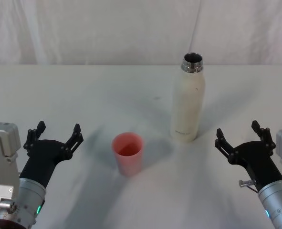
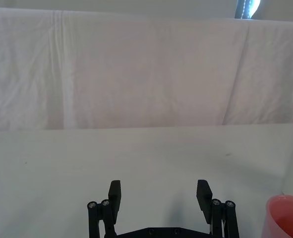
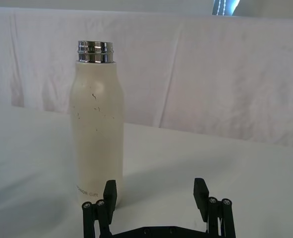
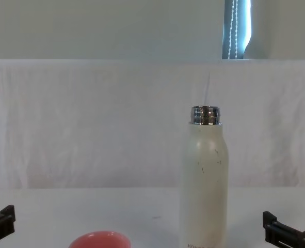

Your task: Grasp the thermos with one hand and pour water into the cup lid.

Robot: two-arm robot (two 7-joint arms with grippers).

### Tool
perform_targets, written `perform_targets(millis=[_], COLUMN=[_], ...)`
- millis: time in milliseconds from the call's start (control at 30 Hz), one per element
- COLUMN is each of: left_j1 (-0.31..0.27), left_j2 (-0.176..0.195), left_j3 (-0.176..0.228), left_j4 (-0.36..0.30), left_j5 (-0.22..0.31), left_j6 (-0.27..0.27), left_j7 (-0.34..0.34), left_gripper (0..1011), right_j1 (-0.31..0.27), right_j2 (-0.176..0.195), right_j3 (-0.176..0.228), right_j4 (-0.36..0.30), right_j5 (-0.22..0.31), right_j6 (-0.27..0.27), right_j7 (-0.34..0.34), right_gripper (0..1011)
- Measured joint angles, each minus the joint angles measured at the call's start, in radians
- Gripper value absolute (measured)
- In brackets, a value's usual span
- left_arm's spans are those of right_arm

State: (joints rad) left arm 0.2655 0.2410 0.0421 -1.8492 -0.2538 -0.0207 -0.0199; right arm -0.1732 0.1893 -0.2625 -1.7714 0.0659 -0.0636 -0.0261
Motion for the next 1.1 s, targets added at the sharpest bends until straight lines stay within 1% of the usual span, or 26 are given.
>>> perform_targets(millis=[1100], left_j1=[0.0], left_j2=[0.0], left_j3=[0.0], left_j4=[0.0], left_j5=[0.0], left_j6=[0.0], left_j7=[0.0], left_gripper=[1001], right_j1=[0.0], right_j2=[0.0], right_j3=[0.0], right_j4=[0.0], right_j5=[0.0], right_j6=[0.0], right_j7=[0.0], right_gripper=[1001])
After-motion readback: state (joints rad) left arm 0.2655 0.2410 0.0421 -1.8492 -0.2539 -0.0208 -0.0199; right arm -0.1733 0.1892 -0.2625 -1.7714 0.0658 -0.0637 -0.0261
